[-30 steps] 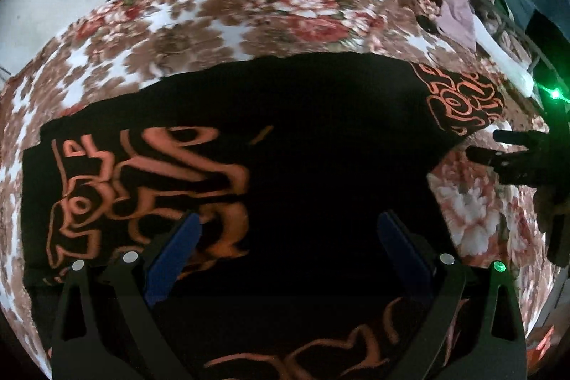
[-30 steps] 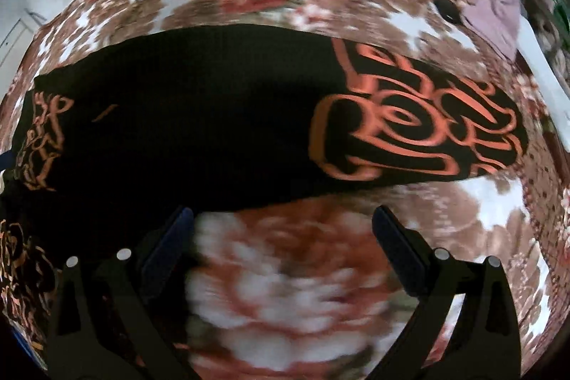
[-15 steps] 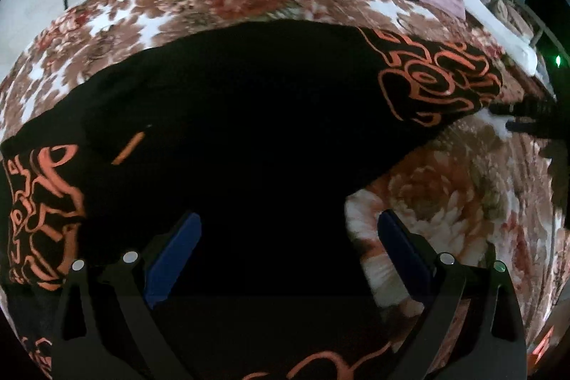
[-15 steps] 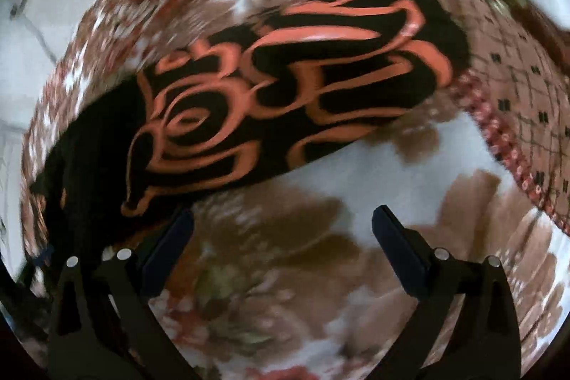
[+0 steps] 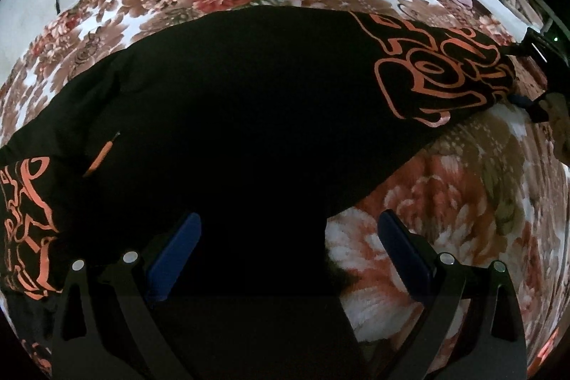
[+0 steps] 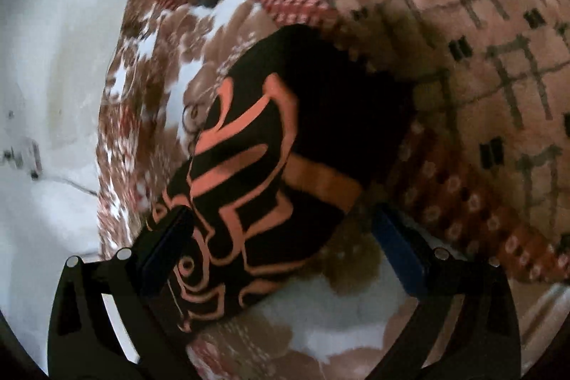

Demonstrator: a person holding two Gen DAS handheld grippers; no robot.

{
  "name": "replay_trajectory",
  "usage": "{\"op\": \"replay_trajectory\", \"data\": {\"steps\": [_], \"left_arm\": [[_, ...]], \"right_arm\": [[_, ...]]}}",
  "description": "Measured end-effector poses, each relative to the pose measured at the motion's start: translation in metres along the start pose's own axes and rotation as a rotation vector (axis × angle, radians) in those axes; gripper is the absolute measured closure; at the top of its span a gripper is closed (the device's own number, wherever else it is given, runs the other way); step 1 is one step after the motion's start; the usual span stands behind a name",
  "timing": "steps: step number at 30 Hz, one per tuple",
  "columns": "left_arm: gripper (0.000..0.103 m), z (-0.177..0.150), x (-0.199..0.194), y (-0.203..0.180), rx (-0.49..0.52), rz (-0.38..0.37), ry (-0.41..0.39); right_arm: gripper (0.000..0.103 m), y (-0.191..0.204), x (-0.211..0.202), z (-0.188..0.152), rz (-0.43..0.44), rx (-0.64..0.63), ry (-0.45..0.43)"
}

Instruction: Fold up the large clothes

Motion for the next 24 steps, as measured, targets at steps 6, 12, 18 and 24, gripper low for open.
{"op": "replay_trajectory", "data": {"steps": [6,12,18,24], "left_arm": [[0.006,-0.001,0.004,0.006,-0.009,-0.002,-0.01],[0.006,-0.003,-0.002,0.003,0.007,-0.127,-0.049],[0.006,-0.005,0.009,-0.01,0.041,-0.207,-0.041],[0.005,-0.014,0.031,-0.017,0.102,-0.168,-0.026]], "right_arm": [[0.004,-0.001,-0.002,0.02,0.063,0.032,-0.025],[0.084,-0.007,-0.002,0.031,0.041,0.031,-0.009],[0.088,-0.005,-0.007,0.031,0.048,-0.016,-0.017],[0.09,0.031,-0.031,0.024,0.051,-0.137,-0.032]]}}
Point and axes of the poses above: each gripper's, at about its wrist camera, not at the fingertips, and x roughly the way its jaws point, y to its left, z to its top, the point moved 5 cm from there along x, roughly the way its jaws point, and after that the axes turned 8 degrees about y, right-handed, at the moved point
